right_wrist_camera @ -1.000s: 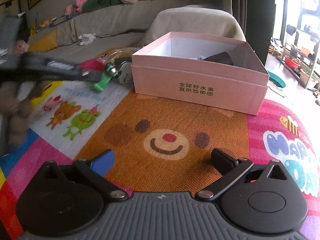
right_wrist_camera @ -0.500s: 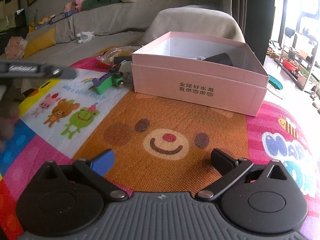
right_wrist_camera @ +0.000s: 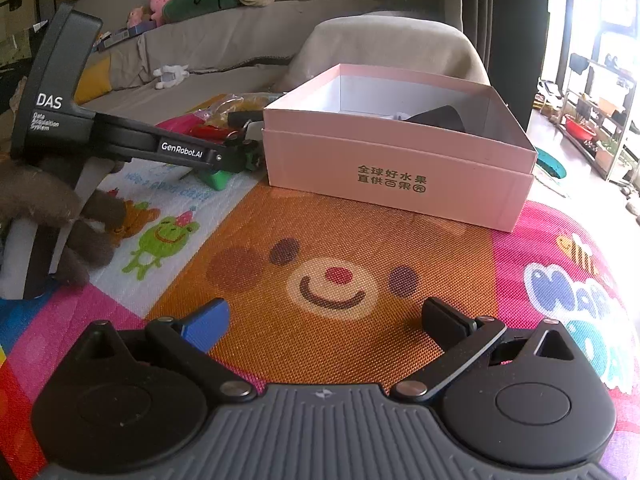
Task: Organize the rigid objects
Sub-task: 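Grasp the green toy car with the left gripper, then grasp the orange bottle with the right gripper while the left gripper holds the green car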
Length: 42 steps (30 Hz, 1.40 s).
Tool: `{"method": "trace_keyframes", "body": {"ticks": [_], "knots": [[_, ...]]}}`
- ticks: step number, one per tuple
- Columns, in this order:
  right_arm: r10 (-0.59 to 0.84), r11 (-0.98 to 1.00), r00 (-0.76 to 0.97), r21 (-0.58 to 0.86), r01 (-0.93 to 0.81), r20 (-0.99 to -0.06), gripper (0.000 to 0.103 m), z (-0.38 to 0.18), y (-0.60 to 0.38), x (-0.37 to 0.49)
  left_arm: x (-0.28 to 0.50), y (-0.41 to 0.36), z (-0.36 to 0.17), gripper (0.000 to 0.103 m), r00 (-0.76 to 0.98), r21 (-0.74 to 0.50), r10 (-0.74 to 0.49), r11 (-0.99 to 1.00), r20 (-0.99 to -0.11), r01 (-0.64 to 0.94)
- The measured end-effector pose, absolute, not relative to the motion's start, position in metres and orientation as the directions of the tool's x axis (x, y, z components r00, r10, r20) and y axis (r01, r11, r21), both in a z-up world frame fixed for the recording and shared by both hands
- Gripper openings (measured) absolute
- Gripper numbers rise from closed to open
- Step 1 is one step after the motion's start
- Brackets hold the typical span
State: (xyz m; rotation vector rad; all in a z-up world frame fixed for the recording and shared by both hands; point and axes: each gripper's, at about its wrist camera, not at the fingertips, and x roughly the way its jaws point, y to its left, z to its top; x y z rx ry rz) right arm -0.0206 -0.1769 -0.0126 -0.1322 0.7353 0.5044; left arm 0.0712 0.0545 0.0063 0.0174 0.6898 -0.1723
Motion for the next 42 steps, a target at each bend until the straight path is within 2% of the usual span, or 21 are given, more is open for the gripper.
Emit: {"method": "trace_keyframes", "body": {"ticks": [6,14,19,22,23,27,30,33,35,37,39,42], "knots": [[0.398,0.873,0.628,0.066,-0.484,-0.668,0.103,-0.012,-0.178,-0.02,0.067,0.069,0.01,0.019,0.711,-0.142,-0.21,0.978,-0.671,0.155],[0.4,0.873,0.629,0.069,-0.483,-0.667,0.103,-0.012,-0.178,-0.021,0.003,0.075,0.02,0.015,0.693,-0.117,-0.2,0.979,-0.692,0.165],[0.403,0.874,0.631,0.075,-0.48,-0.663,0.101,-0.012,-0.179,-0.021,-0.037,0.089,0.027,0.014,0.739,-0.126,-0.172,0.985,-0.651,0.117],[0.379,0.88,0.64,0.047,-0.473,-0.668,0.093,-0.009,-0.175,-0.022,-0.042,0.106,0.02,0.014,0.766,-0.131,-0.127,0.99,-0.63,0.057],[0.385,0.87,0.632,0.036,-0.492,-0.673,0.088,-0.006,-0.171,-0.021,-0.04,0.112,0.015,0.014,0.768,-0.156,-0.13,0.987,-0.628,0.039],[0.442,0.819,0.627,0.004,-0.573,-0.642,0.087,0.034,-0.14,-0.01,-0.036,0.125,0.005,0.015,0.792,-0.234,-0.176,0.971,-0.584,0.044],[0.49,0.796,0.607,0.036,-0.605,-0.625,0.087,0.081,-0.105,0.025,-0.038,0.127,0.0,0.015,0.81,-0.246,-0.188,0.968,-0.555,0.056],[0.511,0.797,0.524,0.147,-0.586,-0.682,0.087,0.11,-0.061,0.092,-0.038,0.133,-0.003,0.015,0.817,-0.302,-0.213,0.952,-0.537,0.05],[0.48,0.818,0.502,0.159,-0.553,-0.719,0.087,0.111,-0.031,0.137,-0.039,0.138,-0.005,0.015,0.818,-0.339,-0.231,0.94,-0.526,0.048],[0.424,0.837,0.514,0.107,-0.536,-0.745,0.086,0.102,-0.003,0.17,-0.039,0.14,-0.006,0.015,0.821,-0.356,-0.238,0.934,-0.52,0.046],[0.372,0.845,0.519,0.049,-0.532,-0.77,0.078,0.089,0.023,0.195,-0.039,0.14,-0.006,0.015,0.823,-0.354,-0.236,0.934,-0.518,0.045],[0.388,0.81,0.476,0.046,-0.584,-0.789,0.078,0.071,0.045,0.206,-0.04,0.141,-0.007,0.015,0.824,-0.363,-0.239,0.931,-0.514,0.044]]}}
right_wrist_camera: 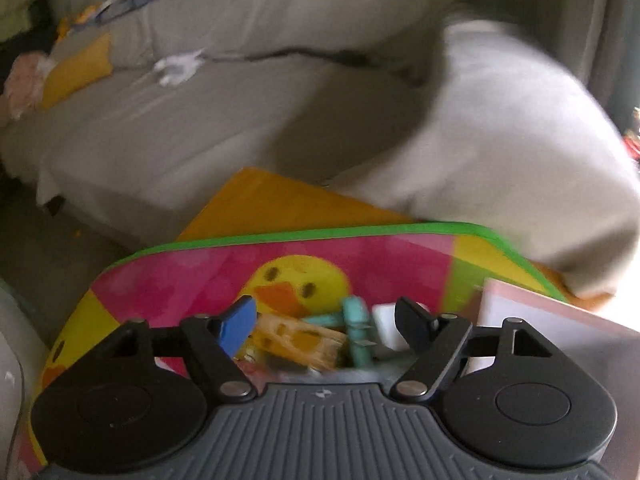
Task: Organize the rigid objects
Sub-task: 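Grasp the orange bottle with the right gripper while the left gripper holds the green car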
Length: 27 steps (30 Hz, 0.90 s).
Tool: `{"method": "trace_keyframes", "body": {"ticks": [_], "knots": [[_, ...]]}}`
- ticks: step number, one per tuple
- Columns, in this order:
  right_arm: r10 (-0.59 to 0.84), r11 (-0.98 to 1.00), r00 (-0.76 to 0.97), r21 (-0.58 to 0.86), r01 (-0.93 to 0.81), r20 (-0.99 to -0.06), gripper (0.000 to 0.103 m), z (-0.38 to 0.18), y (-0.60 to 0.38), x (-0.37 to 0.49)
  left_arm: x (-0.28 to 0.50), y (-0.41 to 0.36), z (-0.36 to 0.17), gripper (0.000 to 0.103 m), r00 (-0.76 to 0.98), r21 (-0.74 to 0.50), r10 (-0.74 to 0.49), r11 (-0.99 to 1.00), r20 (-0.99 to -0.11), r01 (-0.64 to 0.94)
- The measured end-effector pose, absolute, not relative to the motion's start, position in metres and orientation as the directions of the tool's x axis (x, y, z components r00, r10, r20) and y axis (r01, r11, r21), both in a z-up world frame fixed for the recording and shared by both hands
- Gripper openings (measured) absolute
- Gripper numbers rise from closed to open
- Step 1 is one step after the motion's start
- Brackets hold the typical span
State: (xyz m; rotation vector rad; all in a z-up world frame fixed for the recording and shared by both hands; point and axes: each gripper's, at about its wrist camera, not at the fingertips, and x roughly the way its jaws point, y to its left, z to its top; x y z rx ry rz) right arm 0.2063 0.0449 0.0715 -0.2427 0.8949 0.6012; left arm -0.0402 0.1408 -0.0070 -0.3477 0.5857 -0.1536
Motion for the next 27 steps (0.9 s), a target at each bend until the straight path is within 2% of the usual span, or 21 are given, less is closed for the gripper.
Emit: {"method": "trace_keyframes", "body": {"ticks": [7,10,19,22,23,25,26,27], "knots": [[0.343,0.727,0.436,-0.058,-0.684,-0.832,0.078,0.044,0.087,0.198,-0.041,0.145,-0.009,0.015,0.825,-0.386,-0.249,0.922,-0.507,0.041],[0.294,0.769,0.447,-0.069,-0.636,-0.845,0.078,0.035,0.097,0.201,-0.043,0.146,-0.009,0.015,0.826,-0.395,-0.253,0.918,-0.504,0.04],[0.26,0.899,0.527,0.004,-0.438,-0.809,0.078,0.036,0.085,0.188,-0.043,0.149,-0.009,0.015,0.826,-0.407,-0.257,0.913,-0.502,0.037],[0.262,0.887,0.51,-0.004,-0.463,-0.819,0.078,0.031,0.091,0.189,-0.043,0.149,-0.009,0.015,0.826,-0.405,-0.256,0.914,-0.503,0.036],[0.247,0.877,0.503,-0.029,-0.48,-0.828,0.075,0.026,0.095,0.189,-0.043,0.149,-0.009,0.015,0.826,-0.406,-0.256,0.913,-0.503,0.036],[0.232,0.866,0.527,-0.073,-0.495,-0.817,0.061,0.021,0.099,0.185,-0.042,0.149,-0.009,0.015,0.825,-0.409,-0.258,0.912,-0.502,0.036],[0.225,0.852,0.555,-0.114,-0.511,-0.801,0.045,0.02,0.1,0.181,-0.042,0.149,-0.009,0.015,0.825,-0.41,-0.258,0.912,-0.502,0.036],[0.224,0.839,0.569,-0.141,-0.526,-0.792,0.039,0.02,0.101,0.177,-0.042,0.149,-0.009,0.015,0.825,-0.41,-0.258,0.912,-0.502,0.036]]}}
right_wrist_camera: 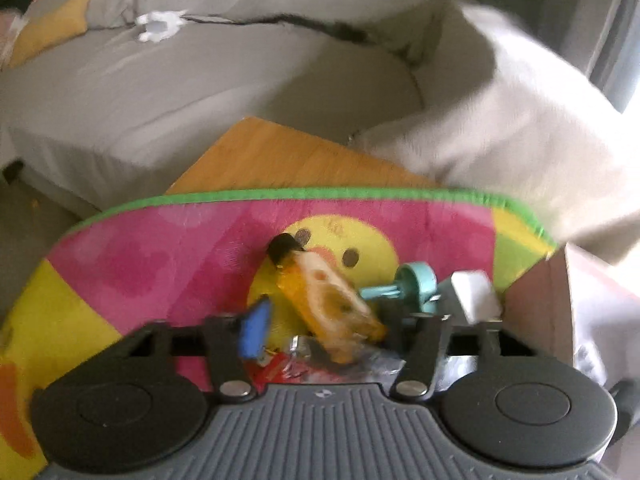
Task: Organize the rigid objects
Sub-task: 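Grasp the orange bottle with the right gripper while the left gripper holds the green car, then lower the green car into the pink box with the left gripper while the right gripper carries the bottle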
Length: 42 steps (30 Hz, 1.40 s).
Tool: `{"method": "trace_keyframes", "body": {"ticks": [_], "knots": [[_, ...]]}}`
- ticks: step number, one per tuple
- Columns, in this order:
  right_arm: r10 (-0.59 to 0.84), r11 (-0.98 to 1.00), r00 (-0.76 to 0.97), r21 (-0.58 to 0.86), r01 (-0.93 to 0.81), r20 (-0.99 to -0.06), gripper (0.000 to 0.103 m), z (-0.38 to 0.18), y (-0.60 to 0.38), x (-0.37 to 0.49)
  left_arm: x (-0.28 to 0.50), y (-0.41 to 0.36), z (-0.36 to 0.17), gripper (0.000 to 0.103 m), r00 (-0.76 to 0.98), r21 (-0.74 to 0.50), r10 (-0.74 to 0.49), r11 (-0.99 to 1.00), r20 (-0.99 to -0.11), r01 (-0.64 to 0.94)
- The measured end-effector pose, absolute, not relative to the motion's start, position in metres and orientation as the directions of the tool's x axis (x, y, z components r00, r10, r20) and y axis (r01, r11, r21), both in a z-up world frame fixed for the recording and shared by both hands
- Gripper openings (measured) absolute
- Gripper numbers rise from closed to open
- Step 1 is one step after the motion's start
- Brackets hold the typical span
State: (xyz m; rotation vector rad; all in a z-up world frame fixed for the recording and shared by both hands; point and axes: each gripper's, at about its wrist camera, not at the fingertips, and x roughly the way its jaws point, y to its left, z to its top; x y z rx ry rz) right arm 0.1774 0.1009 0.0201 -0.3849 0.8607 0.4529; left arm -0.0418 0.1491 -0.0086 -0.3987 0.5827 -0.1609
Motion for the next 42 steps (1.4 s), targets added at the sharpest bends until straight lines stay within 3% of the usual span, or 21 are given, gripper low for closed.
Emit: {"method": "trace_keyframes", "body": {"ticks": [2,5,14,19,22,24,25,30,42], "knots": [[0.243,0.82,0.564,-0.144,-0.554,-0.789,0.031,0.022,0.098,0.173,-0.041,0.15,-0.009,0.015,0.825,-0.412,-0.26,0.91,-0.502,0.036],[0.284,0.802,0.537,-0.111,-0.587,-0.794,0.028,0.032,0.086,0.164,-0.042,0.151,-0.009,0.015,0.825,-0.417,-0.262,0.908,-0.501,0.035],[0.459,0.724,0.512,-0.029,-0.69,-0.726,0.028,0.083,0.018,0.089,-0.039,0.154,-0.01,0.016,0.822,-0.427,-0.268,0.903,-0.502,0.034],[0.475,0.682,0.432,0.01,-0.732,-0.767,0.028,0.069,-0.026,0.046,-0.039,0.153,-0.01,0.016,0.822,-0.426,-0.268,0.904,-0.503,0.034],[0.417,0.689,0.47,-0.067,-0.722,-0.778,0.033,0.05,-0.046,0.025,-0.039,0.153,-0.01,0.016,0.822,-0.427,-0.268,0.904,-0.503,0.034],[0.384,0.71,0.525,-0.12,-0.693,-0.76,0.048,0.043,-0.056,0.014,-0.039,0.154,-0.01,0.016,0.821,-0.428,-0.269,0.903,-0.503,0.034],[0.377,0.726,0.543,-0.125,-0.677,-0.75,0.049,0.04,-0.061,0.011,-0.039,0.154,-0.01,0.016,0.821,-0.428,-0.269,0.903,-0.503,0.033],[0.411,0.762,0.528,-0.039,-0.647,-0.743,0.049,0.029,-0.085,0.0,-0.039,0.154,-0.011,0.016,0.821,-0.431,-0.271,0.902,-0.503,0.033],[0.465,0.744,0.531,-0.012,-0.668,-0.708,0.047,0.011,-0.049,0.028,-0.039,0.154,-0.011,0.017,0.82,-0.433,-0.272,0.901,-0.504,0.033]]}}
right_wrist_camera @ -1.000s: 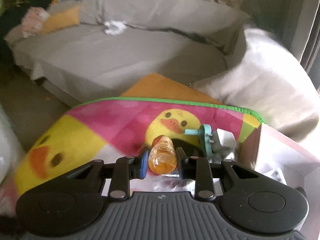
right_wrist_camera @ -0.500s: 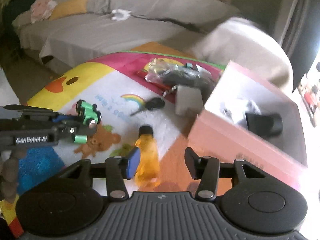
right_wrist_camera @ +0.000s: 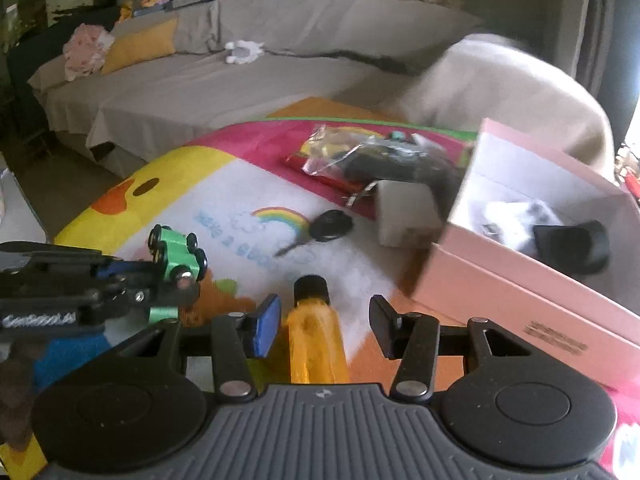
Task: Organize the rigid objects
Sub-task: 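Lower the green car into the pink box with the left gripper while the right gripper carries the bottle, then place the orange bottle into the pink box and open the right gripper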
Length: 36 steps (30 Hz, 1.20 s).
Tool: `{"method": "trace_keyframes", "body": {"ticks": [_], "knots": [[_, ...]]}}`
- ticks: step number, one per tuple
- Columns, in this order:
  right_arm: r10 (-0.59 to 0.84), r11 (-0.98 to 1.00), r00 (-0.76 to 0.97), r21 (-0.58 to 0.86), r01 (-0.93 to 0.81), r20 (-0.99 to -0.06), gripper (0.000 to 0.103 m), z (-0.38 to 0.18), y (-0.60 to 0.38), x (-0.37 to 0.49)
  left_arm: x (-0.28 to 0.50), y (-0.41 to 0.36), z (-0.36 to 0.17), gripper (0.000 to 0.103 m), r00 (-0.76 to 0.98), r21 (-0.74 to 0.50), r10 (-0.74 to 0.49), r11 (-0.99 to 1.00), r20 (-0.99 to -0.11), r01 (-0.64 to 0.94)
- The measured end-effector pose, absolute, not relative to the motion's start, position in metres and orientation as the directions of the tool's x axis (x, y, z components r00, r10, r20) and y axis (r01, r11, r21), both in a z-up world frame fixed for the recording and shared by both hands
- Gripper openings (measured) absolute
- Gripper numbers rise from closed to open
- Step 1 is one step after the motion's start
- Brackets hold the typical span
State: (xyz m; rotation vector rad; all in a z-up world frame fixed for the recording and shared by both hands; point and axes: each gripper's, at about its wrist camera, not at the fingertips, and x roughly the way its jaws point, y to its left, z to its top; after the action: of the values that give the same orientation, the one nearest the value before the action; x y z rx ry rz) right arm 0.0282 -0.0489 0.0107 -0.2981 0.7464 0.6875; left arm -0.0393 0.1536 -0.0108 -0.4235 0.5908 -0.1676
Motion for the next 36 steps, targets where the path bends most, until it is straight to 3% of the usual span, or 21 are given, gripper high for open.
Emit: {"method": "trace_keyframes", "body": {"ticks": [1,3,5,9,21,27,33,36], "knots": [[0.459,0.747,0.53,-0.014,-0.665,-0.713,0.046,0.008,-0.045,0.032,-0.039,0.153,-0.01,0.017,0.82,-0.428,-0.269,0.903,-0.505,0.033],[0.474,0.739,0.529,-0.009,-0.673,-0.704,0.024,0.008,-0.043,0.034,-0.039,0.15,-0.009,0.017,0.819,-0.411,-0.261,0.911,-0.511,0.033],[0.472,0.728,0.54,-0.037,-0.684,-0.697,0.019,0.014,-0.042,0.028,-0.038,0.146,-0.008,0.016,0.813,-0.386,-0.253,0.922,-0.525,0.038],[0.514,0.705,0.561,-0.053,-0.707,-0.649,0.019,0.034,-0.059,0.005,-0.04,0.132,-0.002,0.015,0.805,-0.303,-0.22,0.952,-0.551,0.053],[0.526,0.789,0.662,0.016,-0.614,-0.534,0.019,0.078,-0.174,-0.047,-0.039,0.031,0.069,0.015,0.773,-0.167,-0.378,0.925,-0.509,0.343],[0.441,0.862,0.714,0.034,-0.506,-0.544,0.019,0.073,-0.225,-0.042,0.048,0.0,0.096,0.015,0.805,-0.18,-0.339,0.941,-0.488,0.287],[0.382,0.905,0.768,0.039,-0.424,-0.514,0.019,0.072,-0.258,-0.041,0.113,-0.023,0.07,0.02,0.748,-0.138,-0.263,0.964,-0.609,0.226],[0.354,0.919,0.786,0.032,-0.393,-0.507,0.019,0.068,-0.267,-0.039,0.11,-0.016,0.062,0.02,0.744,-0.13,-0.237,0.971,-0.624,0.201]]}}
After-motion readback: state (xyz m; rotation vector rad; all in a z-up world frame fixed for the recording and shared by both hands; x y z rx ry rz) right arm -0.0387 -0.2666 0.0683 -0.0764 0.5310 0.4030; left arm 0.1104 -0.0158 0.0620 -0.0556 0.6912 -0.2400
